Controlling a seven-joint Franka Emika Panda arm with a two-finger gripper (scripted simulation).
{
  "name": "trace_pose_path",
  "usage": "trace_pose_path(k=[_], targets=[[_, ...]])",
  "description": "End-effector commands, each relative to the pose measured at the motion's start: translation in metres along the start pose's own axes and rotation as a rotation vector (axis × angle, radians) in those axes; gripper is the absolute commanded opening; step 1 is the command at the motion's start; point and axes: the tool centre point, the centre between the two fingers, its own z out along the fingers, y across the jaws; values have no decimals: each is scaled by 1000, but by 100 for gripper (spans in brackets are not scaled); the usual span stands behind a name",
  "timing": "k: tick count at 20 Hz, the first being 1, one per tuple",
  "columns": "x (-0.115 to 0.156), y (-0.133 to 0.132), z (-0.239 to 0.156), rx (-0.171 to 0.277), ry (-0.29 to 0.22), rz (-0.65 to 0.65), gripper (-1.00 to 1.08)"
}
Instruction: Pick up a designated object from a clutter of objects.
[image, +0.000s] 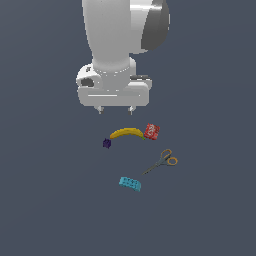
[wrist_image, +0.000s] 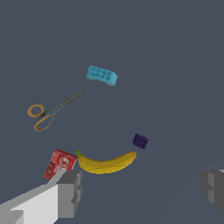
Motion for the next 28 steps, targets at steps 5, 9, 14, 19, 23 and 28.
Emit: trace_pose_path(k=[5,9,14,19,23,28], targets=[[2,10,39,10,2,54,100],[2,19,74,17,5,105,100],[-5,33,123,24,8,181,100],[-17,47,168,24,11,257,100],[-27,56,195,22,13,306,100],[-38,64,218,18,15,349,100]])
